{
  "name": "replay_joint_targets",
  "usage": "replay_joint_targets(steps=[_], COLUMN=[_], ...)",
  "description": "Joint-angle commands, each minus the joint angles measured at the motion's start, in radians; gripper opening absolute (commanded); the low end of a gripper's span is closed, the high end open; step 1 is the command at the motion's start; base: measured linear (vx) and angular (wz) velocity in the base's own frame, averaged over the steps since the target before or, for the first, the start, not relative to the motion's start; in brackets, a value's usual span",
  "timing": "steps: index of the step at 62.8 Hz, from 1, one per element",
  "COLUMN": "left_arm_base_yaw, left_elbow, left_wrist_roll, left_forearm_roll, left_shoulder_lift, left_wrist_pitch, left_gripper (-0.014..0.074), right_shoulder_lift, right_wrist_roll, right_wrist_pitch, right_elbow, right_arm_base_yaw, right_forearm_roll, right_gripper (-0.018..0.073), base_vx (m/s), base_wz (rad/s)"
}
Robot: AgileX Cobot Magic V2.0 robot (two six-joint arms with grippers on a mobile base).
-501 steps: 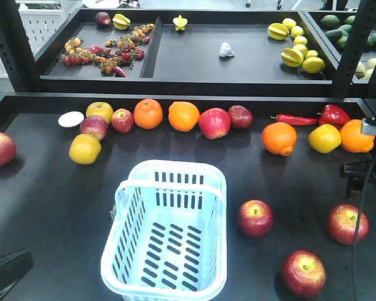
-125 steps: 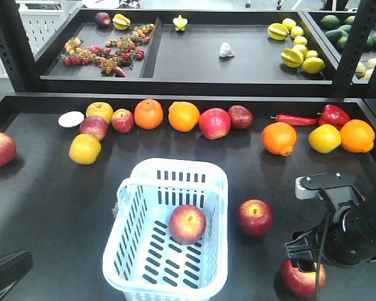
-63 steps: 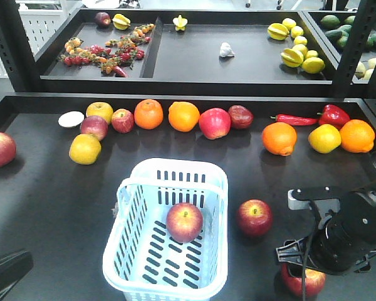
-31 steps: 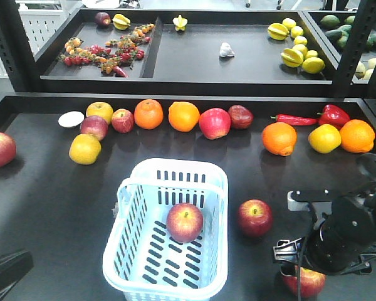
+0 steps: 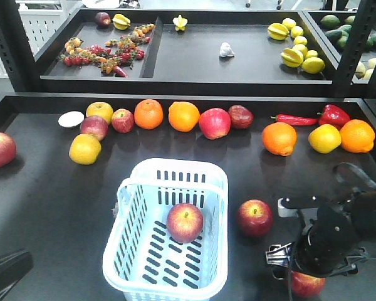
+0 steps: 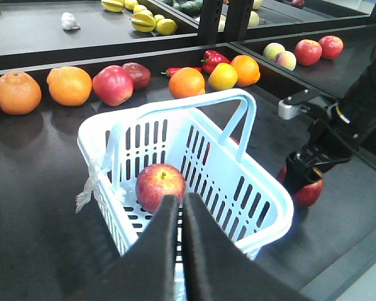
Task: Pick three apples into basket with both arms
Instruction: 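Move the right gripper down onto the next red apple and close, then lift the red apple and carry it over the basket with the right gripper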
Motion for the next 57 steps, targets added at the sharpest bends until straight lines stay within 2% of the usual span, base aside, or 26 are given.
replay_joint_targets(steps=[1, 9, 18, 39, 51, 57], left_arm_base_yaw=[-0.003, -0.003, -0.003, -0.003, -0.003, -0.003], left_elbow=[-0.028, -0.028, -0.028, -0.028, -0.028, -0.028], left_wrist_roll=[-0.010, -0.010, -0.010, -0.010, -0.010, -0.010], left_forearm_roll=[0.026, 0.026, 0.026, 0.026, 0.026, 0.026], left_shoulder_lift=[0.009, 0.009, 0.009, 0.009, 0.009, 0.009], left_wrist_pitch=[-0.027, -0.027, -0.027, -0.027, -0.027, -0.027], left_gripper=[-0.0006, -0.0006, -0.0006, -0.0006, -0.0006, -0.0006], right_shoulder_lift=[0.003, 0.049, 0.068, 0.068, 0.068, 0.067], right_wrist_roll=[-0.004, -0.004, -0.004, -0.008, -0.008, -0.019], right_wrist_pitch=[-0.031, -0.038, -0.071, -0.097, -0.083, -0.025], right_elbow=[-0.029, -0.032, -0.032, -0.032, -0.031, -0.043], right_arm_base_yaw=[-0.005, -0.005, -0.005, -0.005, -0.005, -0.005], right_forearm_roll=[-0.016, -0.016, -0.016, -0.020, -0.018, -0.035], right_gripper=[0.0683, 0.0664, 0.0601, 0.0311, 0.0179, 0.0133], base_vx=[0.00, 0.00, 0.00, 0.00, 0.00, 0.00], base_wz=[0.00, 0.00, 0.00, 0.00, 0.00, 0.00])
